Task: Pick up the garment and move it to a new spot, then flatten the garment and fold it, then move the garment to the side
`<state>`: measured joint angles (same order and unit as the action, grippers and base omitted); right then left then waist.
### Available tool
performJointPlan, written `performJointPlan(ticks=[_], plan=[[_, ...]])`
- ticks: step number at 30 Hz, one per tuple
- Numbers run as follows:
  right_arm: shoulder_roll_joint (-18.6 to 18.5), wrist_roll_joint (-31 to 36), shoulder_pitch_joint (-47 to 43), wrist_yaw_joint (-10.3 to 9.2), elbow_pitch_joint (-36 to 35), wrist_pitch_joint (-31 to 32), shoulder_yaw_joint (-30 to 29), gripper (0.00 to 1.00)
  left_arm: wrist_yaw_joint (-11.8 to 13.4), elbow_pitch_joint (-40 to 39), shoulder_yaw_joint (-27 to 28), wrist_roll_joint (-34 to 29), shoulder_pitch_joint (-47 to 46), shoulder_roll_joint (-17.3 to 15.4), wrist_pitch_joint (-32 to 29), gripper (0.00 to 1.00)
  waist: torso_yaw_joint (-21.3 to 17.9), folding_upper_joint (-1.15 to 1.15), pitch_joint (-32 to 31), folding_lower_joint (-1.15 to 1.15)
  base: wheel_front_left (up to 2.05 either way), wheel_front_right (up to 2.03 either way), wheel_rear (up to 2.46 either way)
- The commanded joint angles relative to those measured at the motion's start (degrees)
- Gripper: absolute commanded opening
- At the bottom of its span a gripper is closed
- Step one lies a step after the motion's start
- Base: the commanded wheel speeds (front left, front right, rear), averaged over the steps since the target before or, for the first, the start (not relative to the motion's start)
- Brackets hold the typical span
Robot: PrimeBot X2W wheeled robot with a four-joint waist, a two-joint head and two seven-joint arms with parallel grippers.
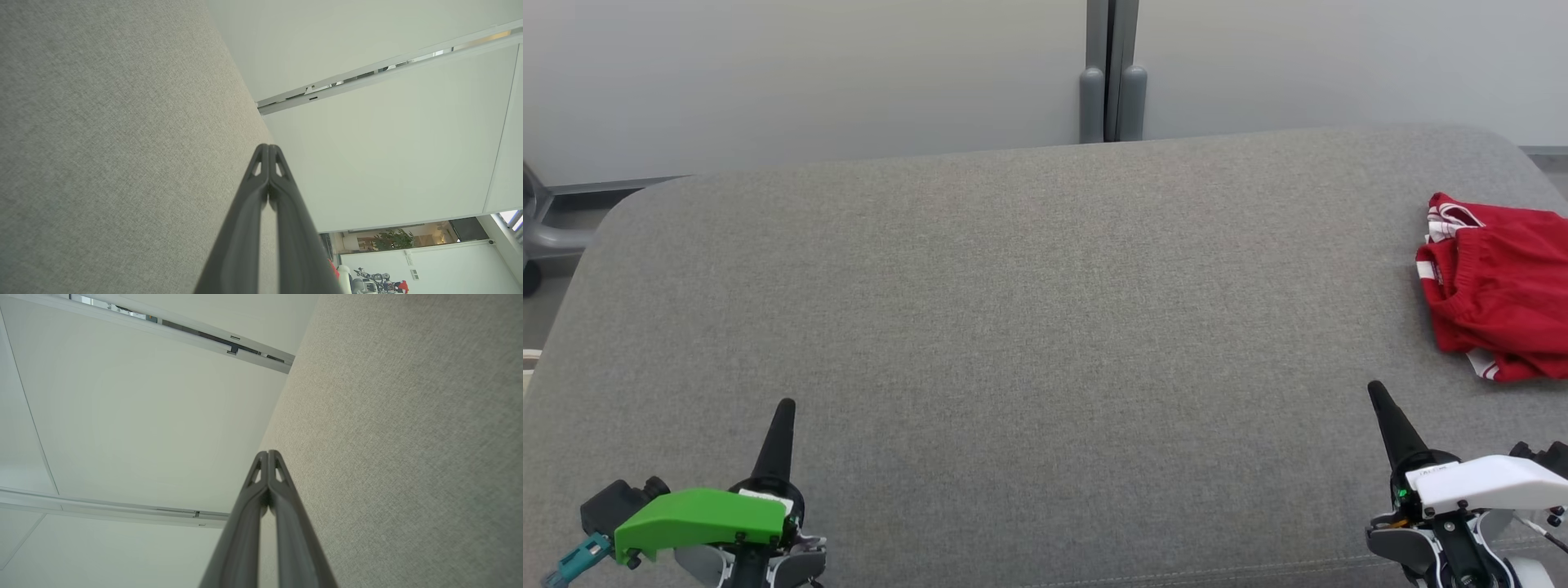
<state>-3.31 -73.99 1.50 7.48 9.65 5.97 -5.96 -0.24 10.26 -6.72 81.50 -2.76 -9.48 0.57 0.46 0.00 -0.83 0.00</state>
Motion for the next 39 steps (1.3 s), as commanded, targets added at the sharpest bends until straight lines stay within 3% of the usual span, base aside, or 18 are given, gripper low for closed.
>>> performJointPlan(ticks=[1,39], plan=[[-0.39,-1.29,1.01,0.03,-0.08,0.21,-0.32,0.00,-0.64,-0.11,0.91,0.73,-1.42,0.22,-0.30,0.00,-0.01,0.00,0.02,0.00,0.00,0.00,0.00],[-0.23,-16.94,2.06,0.02,1.65,2.40,-3.08,0.00,-6.69,1.93,8.27,10.64,-2.13,5.72,-3.73,0.00,-0.39,0.00,0.85,0.00,0.00,0.00,0.00]])
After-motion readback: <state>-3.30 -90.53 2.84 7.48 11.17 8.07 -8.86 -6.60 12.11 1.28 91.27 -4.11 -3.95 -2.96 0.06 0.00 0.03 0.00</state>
